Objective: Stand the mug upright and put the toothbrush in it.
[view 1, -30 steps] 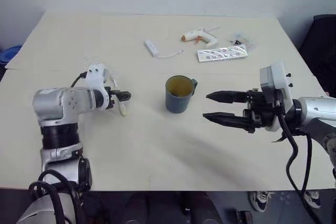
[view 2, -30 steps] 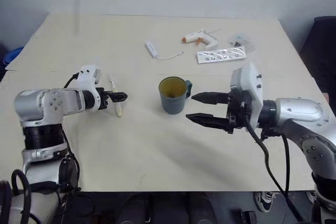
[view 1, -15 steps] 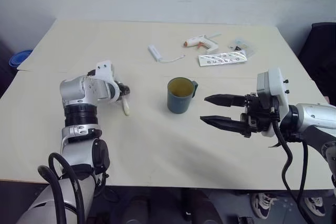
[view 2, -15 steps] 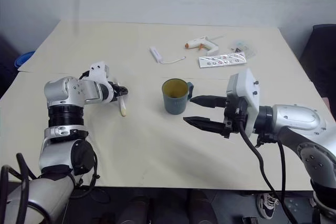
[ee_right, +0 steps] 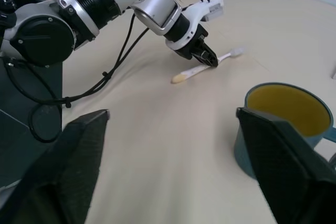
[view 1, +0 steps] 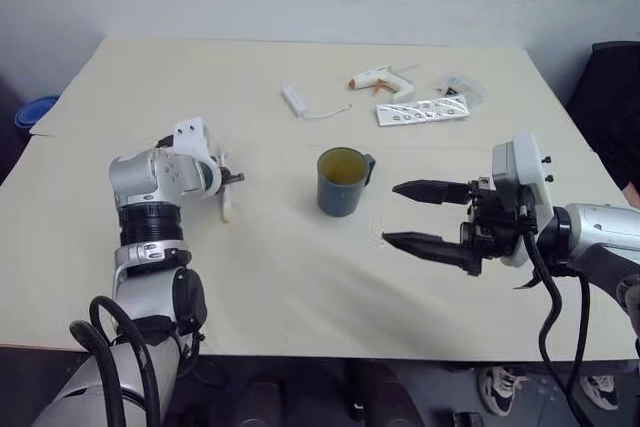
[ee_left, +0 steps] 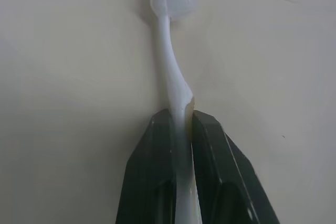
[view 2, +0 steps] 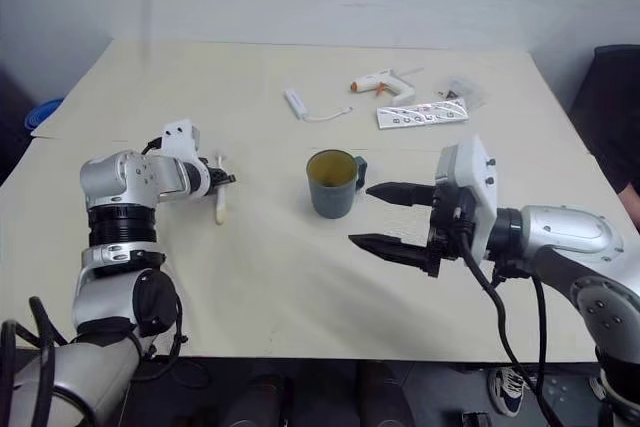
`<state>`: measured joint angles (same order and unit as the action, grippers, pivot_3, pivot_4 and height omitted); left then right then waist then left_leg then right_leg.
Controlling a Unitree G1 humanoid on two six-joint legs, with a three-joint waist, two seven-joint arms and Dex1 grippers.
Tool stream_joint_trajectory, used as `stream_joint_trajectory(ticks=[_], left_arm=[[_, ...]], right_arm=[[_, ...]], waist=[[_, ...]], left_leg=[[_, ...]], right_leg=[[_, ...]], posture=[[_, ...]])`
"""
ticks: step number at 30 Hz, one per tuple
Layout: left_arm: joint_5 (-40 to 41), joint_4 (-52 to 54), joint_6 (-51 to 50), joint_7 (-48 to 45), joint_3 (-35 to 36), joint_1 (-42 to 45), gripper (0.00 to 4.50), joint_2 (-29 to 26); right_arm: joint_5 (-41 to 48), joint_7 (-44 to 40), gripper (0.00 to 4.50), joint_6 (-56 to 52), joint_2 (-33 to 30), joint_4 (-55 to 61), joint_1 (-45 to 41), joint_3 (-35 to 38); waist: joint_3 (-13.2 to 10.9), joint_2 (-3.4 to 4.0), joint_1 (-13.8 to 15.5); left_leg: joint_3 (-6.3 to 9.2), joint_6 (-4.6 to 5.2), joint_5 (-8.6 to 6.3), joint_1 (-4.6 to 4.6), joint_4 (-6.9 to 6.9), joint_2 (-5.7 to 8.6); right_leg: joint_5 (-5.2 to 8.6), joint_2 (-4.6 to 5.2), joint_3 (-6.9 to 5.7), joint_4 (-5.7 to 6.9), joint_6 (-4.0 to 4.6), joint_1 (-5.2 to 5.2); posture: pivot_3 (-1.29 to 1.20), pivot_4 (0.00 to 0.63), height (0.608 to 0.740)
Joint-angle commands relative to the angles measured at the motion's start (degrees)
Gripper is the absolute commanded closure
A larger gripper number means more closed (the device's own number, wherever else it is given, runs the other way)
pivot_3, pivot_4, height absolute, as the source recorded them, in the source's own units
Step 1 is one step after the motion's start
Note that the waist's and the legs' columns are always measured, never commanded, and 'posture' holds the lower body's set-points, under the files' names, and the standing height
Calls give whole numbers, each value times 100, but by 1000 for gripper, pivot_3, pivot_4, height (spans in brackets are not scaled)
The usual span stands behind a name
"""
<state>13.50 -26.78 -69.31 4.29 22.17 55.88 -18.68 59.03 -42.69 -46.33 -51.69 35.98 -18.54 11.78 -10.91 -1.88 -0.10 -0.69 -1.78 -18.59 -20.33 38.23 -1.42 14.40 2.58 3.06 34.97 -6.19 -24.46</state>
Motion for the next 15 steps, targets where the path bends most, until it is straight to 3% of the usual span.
stream_joint_trajectory(ticks=[1, 6, 12, 15], left_arm=[[414, 587, 957, -647, 125, -27, 4315, 90], [1654, 1755, 1751, -1855, 313, 221, 4315, 665], [2227, 2727, 2025, -3028, -689, -43, 4315, 1040], [1941, 2826, 2483, -3322, -1326, -212, 4315, 1139]], right_arm=[[-107, 114, 51, 63, -150, 75, 81, 386], [-69, 240, 51, -48, -236, 92, 324, 715], [-154, 492, 51, -76, -264, 119, 425, 856], [-87, 588, 51, -141, -279, 185, 485, 986]], waist=[[-1, -2, 2], [-4, -8, 90], [-3, -6, 143], [-4, -6, 137]], left_leg=[[-1, -2, 1, -2, -1, -2], [12, -11, 4, -82, 8, -7], [-26, -26, 13, -108, 8, -4], [-35, 5, -1, -103, 11, -4]], right_leg=[[0, -1, 1, 1, 1, -4], [-2, 3, -24, 2, 0, -59], [-5, 0, -1, -9, -5, -93], [-7, -4, 10, -15, -8, -93]], posture=[[0, 150, 740], [0, 150, 740], [0, 150, 740], [0, 150, 740]])
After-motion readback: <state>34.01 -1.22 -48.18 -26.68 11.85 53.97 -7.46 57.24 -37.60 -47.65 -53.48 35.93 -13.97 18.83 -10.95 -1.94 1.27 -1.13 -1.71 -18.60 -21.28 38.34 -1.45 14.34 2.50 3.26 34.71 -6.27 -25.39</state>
